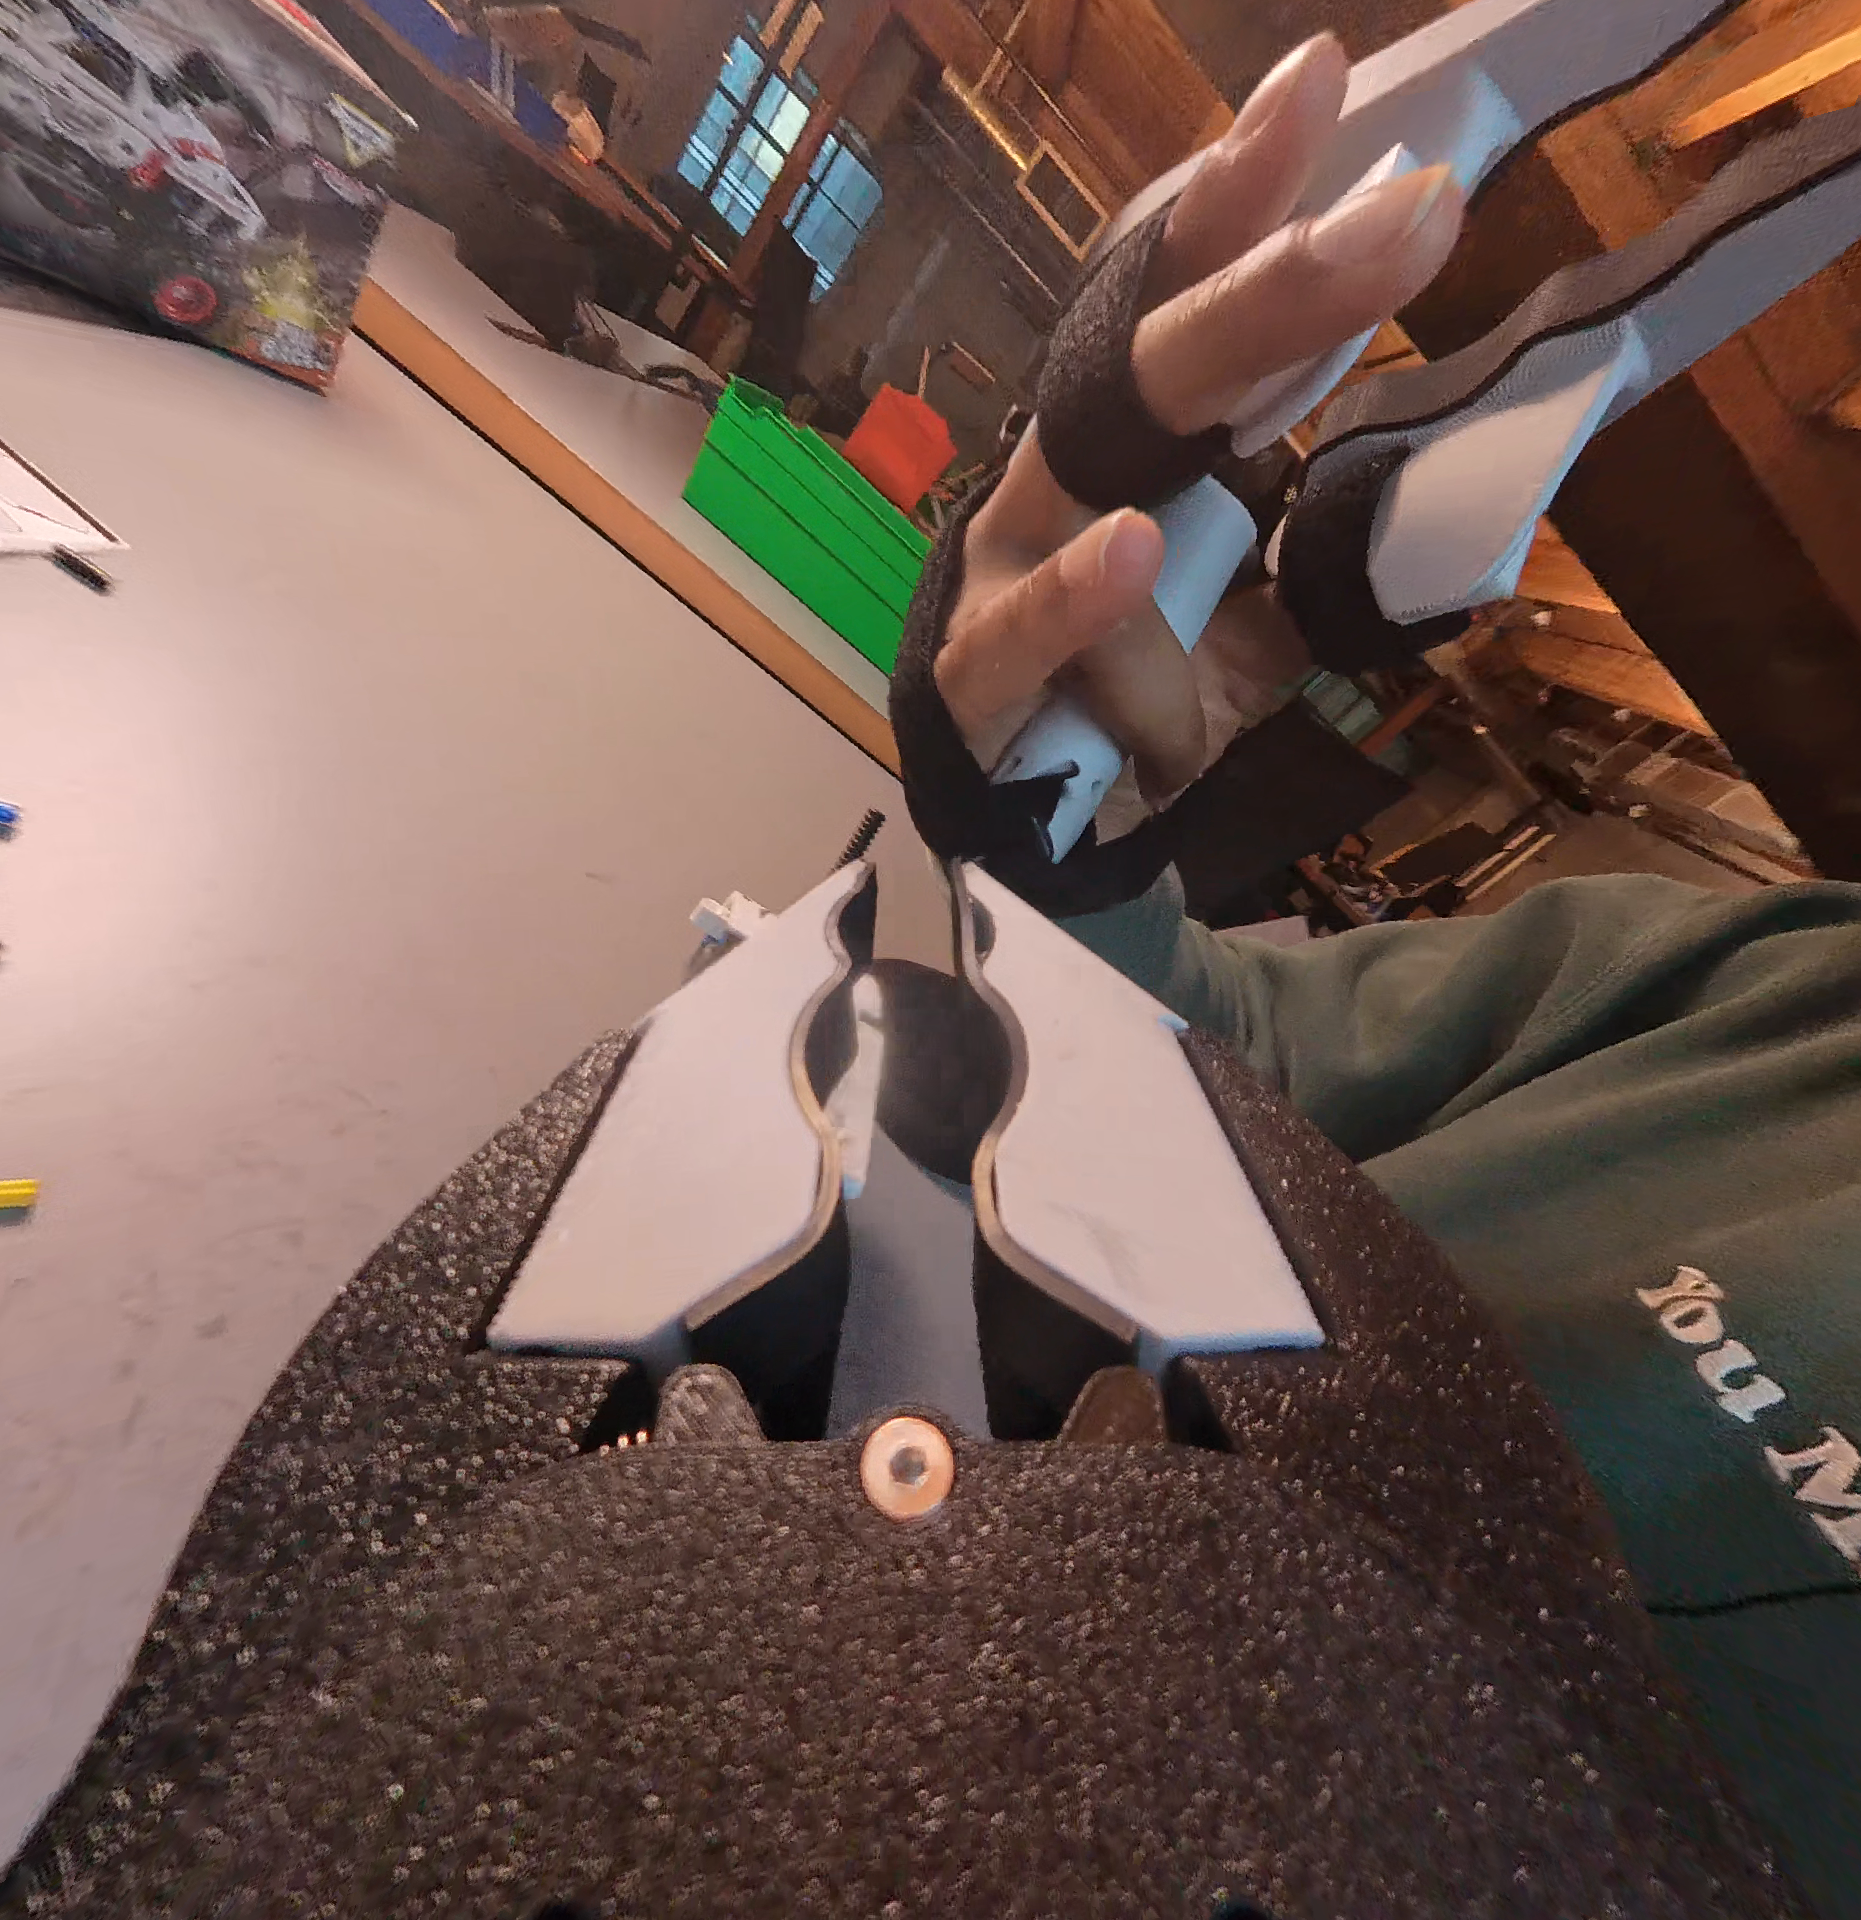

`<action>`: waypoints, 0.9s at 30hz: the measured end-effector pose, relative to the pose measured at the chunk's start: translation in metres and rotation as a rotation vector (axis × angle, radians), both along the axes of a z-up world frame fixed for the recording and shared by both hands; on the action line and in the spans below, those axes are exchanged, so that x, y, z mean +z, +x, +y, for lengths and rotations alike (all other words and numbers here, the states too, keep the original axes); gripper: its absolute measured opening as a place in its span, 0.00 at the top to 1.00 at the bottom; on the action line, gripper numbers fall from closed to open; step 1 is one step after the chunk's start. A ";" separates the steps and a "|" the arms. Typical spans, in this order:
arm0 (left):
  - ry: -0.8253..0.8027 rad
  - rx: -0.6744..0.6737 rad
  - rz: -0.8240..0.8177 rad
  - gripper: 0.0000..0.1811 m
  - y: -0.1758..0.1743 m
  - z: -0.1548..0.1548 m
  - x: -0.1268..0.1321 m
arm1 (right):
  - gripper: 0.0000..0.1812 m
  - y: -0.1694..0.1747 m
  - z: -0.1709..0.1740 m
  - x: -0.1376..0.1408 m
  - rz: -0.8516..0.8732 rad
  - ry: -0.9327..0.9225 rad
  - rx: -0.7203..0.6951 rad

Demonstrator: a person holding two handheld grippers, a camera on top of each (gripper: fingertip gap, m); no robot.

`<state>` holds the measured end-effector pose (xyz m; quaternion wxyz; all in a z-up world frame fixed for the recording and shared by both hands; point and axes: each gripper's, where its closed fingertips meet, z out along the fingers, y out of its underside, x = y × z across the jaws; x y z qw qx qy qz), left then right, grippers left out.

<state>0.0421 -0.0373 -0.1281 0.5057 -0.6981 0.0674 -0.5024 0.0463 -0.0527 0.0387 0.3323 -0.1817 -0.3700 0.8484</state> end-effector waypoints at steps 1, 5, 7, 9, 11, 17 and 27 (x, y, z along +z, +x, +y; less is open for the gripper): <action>0.038 0.026 0.044 0.92 -0.007 0.000 0.001 | 0.86 0.000 0.004 -0.001 -0.001 0.002 -0.021; 0.134 0.036 0.232 0.90 -0.007 -0.004 -0.003 | 0.88 -0.009 0.018 -0.014 -0.069 0.041 -0.091; 0.148 0.063 0.289 0.87 -0.009 -0.001 -0.010 | 0.91 -0.031 0.032 -0.035 -0.199 0.140 -0.264; 0.156 0.105 0.337 0.85 -0.015 0.004 -0.017 | 0.91 -0.051 0.052 -0.066 -0.370 0.314 -0.466; 0.159 0.159 0.435 0.84 -0.026 0.010 -0.027 | 0.91 -0.062 0.082 -0.103 -0.549 0.518 -0.690; 0.179 0.205 0.595 0.80 -0.045 0.015 -0.040 | 1.00 -0.047 0.125 -0.157 -0.778 0.651 -0.810; 0.221 0.561 0.735 0.74 -0.127 0.026 -0.034 | 0.98 -0.004 0.197 -0.184 -0.899 0.482 -1.032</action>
